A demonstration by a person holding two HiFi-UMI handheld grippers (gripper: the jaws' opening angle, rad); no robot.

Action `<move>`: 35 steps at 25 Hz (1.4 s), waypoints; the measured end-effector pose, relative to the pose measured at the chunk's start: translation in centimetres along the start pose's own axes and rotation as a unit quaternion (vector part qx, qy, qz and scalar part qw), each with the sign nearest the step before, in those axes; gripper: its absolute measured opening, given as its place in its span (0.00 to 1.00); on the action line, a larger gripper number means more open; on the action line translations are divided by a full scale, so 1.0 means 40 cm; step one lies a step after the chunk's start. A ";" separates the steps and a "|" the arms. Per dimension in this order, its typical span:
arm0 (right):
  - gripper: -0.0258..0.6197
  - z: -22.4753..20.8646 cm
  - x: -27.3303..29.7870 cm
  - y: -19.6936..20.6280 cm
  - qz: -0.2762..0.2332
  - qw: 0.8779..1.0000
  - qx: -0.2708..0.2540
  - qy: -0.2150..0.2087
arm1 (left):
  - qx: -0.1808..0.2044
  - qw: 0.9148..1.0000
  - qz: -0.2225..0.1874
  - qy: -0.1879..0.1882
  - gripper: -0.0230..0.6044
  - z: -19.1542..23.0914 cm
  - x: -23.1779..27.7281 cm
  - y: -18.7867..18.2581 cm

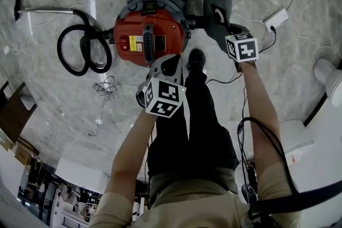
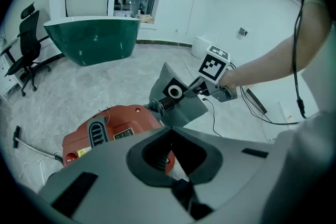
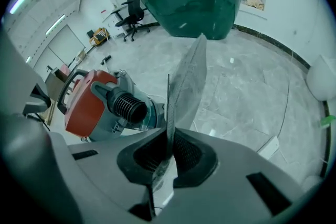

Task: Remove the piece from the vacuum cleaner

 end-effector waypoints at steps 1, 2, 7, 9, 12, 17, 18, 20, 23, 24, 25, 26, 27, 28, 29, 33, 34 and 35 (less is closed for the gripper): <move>0.08 -0.008 -0.008 -0.001 -0.005 1.000 0.018 -0.004 | 0.001 1.000 -0.001 0.000 0.03 0.000 0.000 -0.001; 0.08 -0.015 -0.019 -0.003 -0.012 0.999 0.038 -0.009 | 0.002 1.000 -0.001 -0.001 0.03 0.000 -0.001 -0.002; 0.08 -0.050 -0.076 0.007 -0.048 0.990 0.131 -0.037 | 0.010 1.000 0.000 0.000 0.03 -0.011 -0.007 -0.002; 0.08 -0.061 -0.103 0.018 -0.060 0.986 0.151 -0.045 | 0.016 1.000 0.000 0.003 0.03 -0.021 -0.012 -0.007; 0.08 -0.073 -0.152 0.039 -0.077 0.979 0.183 -0.055 | 0.026 1.000 -0.004 0.007 0.03 -0.036 -0.031 -0.025; 0.08 -0.067 -0.234 0.065 -0.093 0.965 0.232 -0.078 | 0.039 0.999 -0.006 0.000 0.03 -0.048 -0.097 -0.066; 0.08 -0.065 -0.256 0.068 -0.097 0.962 0.242 -0.083 | 0.042 0.999 -0.008 -0.003 0.03 -0.050 -0.115 -0.081; 0.08 -0.062 -0.301 0.071 -0.104 0.956 0.259 -0.090 | 0.049 0.999 -0.013 -0.006 0.03 -0.055 -0.156 -0.115; 0.08 -0.061 -0.377 0.078 -0.111 0.951 0.274 -0.087 | 0.059 0.998 -0.019 -0.007 0.03 -0.068 -0.212 -0.164; 0.08 -0.061 -0.401 0.078 -0.114 0.950 0.276 -0.086 | 0.062 0.998 -0.021 -0.009 0.03 -0.070 -0.231 -0.177; 0.08 -0.059 -0.424 0.077 -0.117 0.949 0.278 -0.086 | 0.066 0.998 -0.023 -0.011 0.03 -0.072 -0.250 -0.189; 0.08 -0.055 -0.446 0.077 -0.120 0.949 0.280 -0.086 | 0.069 0.997 -0.024 -0.013 0.03 -0.073 -0.269 -0.200; 0.08 -0.051 -0.466 0.076 -0.123 0.948 0.281 -0.087 | 0.071 0.997 -0.025 -0.014 0.03 -0.076 -0.289 -0.209; 0.08 -0.046 -0.486 0.077 -0.126 0.947 0.282 -0.088 | 0.074 0.997 -0.026 -0.015 0.03 -0.079 -0.307 -0.217; 0.08 -0.042 -0.506 0.077 -0.129 0.946 0.283 -0.089 | 0.076 0.997 -0.027 -0.015 0.03 -0.083 -0.326 -0.226; 0.08 -0.028 -0.586 0.081 -0.136 0.943 0.287 -0.096 | 0.074 0.997 -0.034 -0.017 0.03 -0.110 -0.405 -0.264; 0.08 -0.022 -0.603 0.078 -0.137 0.943 0.287 -0.100 | 0.066 0.997 -0.038 -0.016 0.03 -0.115 -0.426 -0.273; 0.08 -0.016 -0.618 0.073 -0.139 0.943 0.285 -0.105 | 0.053 0.998 -0.044 -0.015 0.03 -0.119 -0.447 -0.282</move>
Point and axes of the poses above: the fingertips, and each gripper's own axes: x forward along the fingers, z to its left, y out of its underside, the point moved 10 cm from there along -x, backward along the fingers, and after that the axes turned 13 degrees about x, right-handed, at the moved point
